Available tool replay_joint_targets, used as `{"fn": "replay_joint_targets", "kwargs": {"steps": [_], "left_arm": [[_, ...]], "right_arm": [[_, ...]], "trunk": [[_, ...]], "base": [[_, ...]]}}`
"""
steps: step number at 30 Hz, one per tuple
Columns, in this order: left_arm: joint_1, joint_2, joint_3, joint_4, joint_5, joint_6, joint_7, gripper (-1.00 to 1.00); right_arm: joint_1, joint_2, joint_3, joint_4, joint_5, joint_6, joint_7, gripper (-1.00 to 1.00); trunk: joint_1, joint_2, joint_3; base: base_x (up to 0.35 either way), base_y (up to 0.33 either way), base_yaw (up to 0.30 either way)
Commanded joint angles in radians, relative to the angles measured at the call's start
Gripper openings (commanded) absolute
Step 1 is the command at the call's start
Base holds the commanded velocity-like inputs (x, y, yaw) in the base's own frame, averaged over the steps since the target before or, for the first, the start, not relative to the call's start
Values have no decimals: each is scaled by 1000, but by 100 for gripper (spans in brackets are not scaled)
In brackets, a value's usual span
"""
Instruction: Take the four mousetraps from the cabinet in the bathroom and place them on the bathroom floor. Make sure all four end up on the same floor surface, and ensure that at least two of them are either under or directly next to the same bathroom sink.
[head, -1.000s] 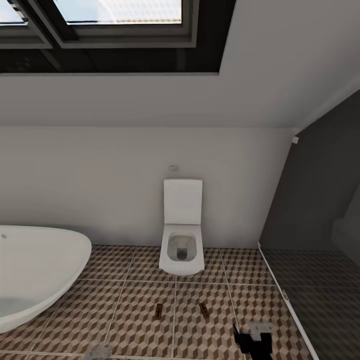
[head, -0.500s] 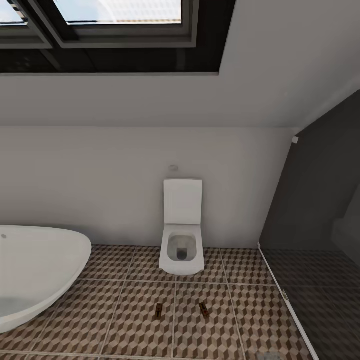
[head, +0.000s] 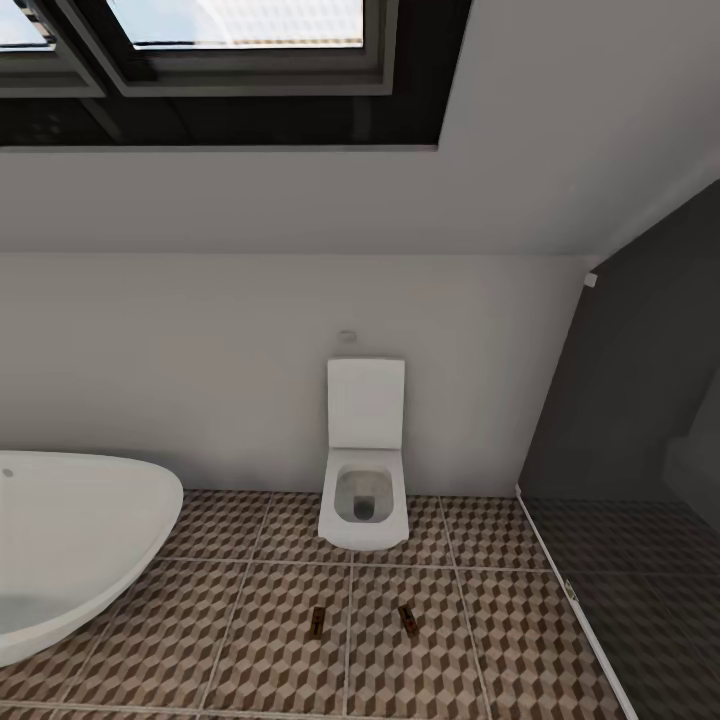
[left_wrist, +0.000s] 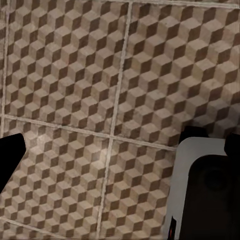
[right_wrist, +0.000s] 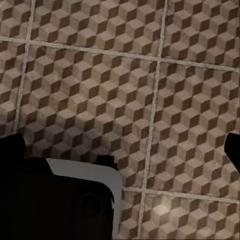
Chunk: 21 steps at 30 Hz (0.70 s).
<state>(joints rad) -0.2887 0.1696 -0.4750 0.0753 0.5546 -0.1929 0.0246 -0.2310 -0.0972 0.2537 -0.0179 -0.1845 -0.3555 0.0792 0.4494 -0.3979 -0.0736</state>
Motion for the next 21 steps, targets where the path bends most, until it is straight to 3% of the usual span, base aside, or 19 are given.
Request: {"fn": "replay_joint_targets", "kwargs": {"steps": [1, 12, 21], "left_arm": [[2, 1, -6, 3, 1, -5, 1, 100], [39, 7, -4, 3, 2, -5, 3, 100], [42, -1, 0, 0, 2, -5, 5, 100]], "right_arm": [[6, -5, 6, 1, -12, -4, 18, 100], [89, -26, 4, 2, -39, -8, 39, 100], [124, -26, 4, 2, -77, -6, -21, 100]], "trunk": [[1, -2, -2], [1, -2, -2], [1, -2, -2]], "base": [[0, 0, 0], [0, 0, 0], [0, 0, 0]]}}
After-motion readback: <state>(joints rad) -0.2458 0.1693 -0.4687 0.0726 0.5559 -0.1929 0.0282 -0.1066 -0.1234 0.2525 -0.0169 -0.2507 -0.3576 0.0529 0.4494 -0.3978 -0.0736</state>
